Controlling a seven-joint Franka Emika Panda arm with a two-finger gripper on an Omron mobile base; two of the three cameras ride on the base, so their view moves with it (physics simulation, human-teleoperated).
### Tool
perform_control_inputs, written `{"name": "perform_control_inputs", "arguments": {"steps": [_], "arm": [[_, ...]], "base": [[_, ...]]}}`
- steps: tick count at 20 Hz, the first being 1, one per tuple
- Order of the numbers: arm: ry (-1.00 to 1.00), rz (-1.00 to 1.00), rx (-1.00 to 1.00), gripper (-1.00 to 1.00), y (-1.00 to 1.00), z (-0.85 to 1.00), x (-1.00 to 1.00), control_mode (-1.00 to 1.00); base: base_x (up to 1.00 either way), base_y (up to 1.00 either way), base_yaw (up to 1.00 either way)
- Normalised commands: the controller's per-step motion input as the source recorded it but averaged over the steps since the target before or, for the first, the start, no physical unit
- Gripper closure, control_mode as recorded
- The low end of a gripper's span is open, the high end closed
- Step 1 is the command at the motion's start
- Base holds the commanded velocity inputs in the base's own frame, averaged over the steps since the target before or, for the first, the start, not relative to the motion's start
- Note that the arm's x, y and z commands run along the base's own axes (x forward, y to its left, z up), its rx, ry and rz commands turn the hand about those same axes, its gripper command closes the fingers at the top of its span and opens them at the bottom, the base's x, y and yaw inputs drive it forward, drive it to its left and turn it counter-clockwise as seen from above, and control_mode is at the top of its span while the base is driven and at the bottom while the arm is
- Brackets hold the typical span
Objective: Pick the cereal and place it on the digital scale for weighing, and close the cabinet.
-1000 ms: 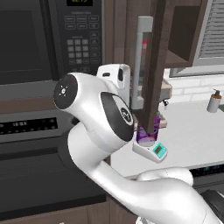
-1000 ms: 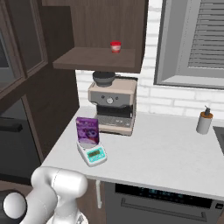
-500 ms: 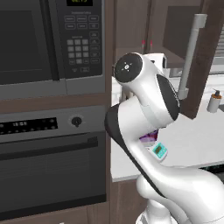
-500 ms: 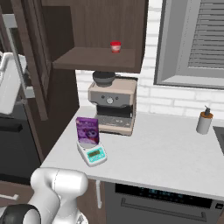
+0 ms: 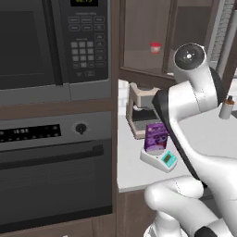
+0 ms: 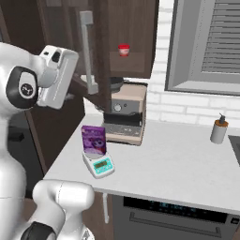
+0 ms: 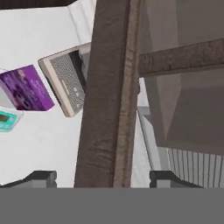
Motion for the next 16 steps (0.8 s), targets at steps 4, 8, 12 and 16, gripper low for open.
{"name": "perform_control_inputs", "arguments": {"steps": [4,8,12,16], "arm": [[-0.12,0.2,0.14,-1.0,-0.75,0.16,0.77,-1.0],[-0.08,0.25,0.14,-1.0,-0.62,0.04,0.91,-1.0],[-0.01,0.26,0.13,-1.0,-0.37,0.11,0.95,-1.0],[0.0,0.22,0.05,-1.0,-0.12,0.25,1.0,-1.0]], "base": [[0.0,0.0,0.0],[0.0,0.0,0.0],[0.0,0.0,0.0],[0.0,0.0,0.0]]}}
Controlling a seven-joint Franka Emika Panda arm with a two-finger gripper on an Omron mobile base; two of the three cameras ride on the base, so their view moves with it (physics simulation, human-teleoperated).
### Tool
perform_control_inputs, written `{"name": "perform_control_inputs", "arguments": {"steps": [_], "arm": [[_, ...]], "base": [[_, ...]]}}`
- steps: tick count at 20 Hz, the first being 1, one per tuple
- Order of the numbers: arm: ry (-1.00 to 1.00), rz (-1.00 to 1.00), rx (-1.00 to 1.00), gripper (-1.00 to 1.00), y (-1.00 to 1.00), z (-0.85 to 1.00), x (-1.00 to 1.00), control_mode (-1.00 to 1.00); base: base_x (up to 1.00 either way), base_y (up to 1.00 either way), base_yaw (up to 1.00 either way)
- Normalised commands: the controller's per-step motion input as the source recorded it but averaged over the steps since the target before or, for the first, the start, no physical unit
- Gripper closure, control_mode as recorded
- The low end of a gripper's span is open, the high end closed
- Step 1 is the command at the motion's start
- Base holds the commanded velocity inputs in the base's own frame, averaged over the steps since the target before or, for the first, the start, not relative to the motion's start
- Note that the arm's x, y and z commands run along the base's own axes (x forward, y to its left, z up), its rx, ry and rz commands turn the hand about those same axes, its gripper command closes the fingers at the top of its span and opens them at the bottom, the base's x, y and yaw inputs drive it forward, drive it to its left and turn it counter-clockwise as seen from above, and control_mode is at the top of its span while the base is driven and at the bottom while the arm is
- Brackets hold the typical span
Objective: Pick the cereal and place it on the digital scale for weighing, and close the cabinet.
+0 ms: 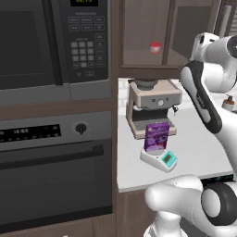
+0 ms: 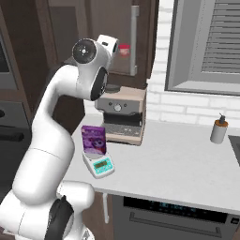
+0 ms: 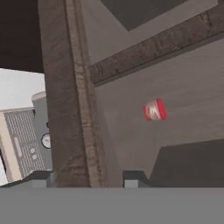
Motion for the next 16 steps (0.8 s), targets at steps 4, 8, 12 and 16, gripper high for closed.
{"name": "perform_control_inputs", "arguments": {"steps": [4,8,12,16], "arm": [[0.0,0.2,0.02,-1.0,-0.06,0.15,1.0,-1.0],[0.0,0.17,0.0,-1.0,0.0,0.08,1.0,-1.0],[-0.05,0.15,0.0,-1.0,0.03,0.0,1.0,-1.0],[-0.16,0.13,0.0,-1.0,0.02,0.0,0.9,-1.0]], "base": [[0.0,0.0,0.0],[0.0,0.0,0.0],[0.0,0.0,0.0],[0.0,0.0,0.0]]}}
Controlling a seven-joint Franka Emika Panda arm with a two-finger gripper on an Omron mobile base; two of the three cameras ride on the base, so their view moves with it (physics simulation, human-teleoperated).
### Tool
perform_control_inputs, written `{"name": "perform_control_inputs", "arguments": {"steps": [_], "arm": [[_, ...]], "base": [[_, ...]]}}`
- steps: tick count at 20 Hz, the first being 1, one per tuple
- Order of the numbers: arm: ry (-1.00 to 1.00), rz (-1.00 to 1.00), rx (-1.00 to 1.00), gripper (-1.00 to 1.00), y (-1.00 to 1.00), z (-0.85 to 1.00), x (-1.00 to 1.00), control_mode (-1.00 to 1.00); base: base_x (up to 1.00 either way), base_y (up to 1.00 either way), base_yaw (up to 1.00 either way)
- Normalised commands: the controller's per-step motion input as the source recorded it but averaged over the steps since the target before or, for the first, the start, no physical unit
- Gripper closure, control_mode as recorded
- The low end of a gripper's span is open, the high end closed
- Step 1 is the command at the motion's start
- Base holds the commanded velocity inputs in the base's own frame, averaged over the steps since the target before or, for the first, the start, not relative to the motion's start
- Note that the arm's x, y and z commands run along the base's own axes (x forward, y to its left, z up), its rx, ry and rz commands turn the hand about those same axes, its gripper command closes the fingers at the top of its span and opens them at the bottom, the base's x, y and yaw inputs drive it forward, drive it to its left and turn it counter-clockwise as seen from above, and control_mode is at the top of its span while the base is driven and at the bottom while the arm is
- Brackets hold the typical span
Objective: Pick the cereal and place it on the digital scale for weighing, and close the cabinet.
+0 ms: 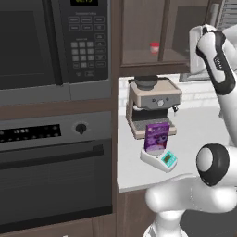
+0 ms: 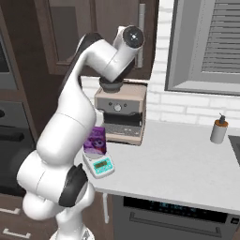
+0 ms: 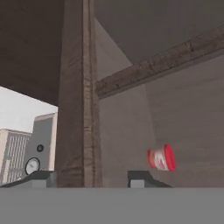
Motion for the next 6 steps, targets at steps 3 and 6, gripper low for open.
{"name": "perform_control_inputs", "arguments": {"steps": [3,6], "arm": [[-0.19,0.1,0.0,-1.0,0.09,-0.15,0.75,-1.0],[-0.34,0.04,0.06,-1.0,0.57,-0.68,0.66,-1.0]], "base": [[0.0,0.0,0.0],[0.0,0.0,0.0]]}}
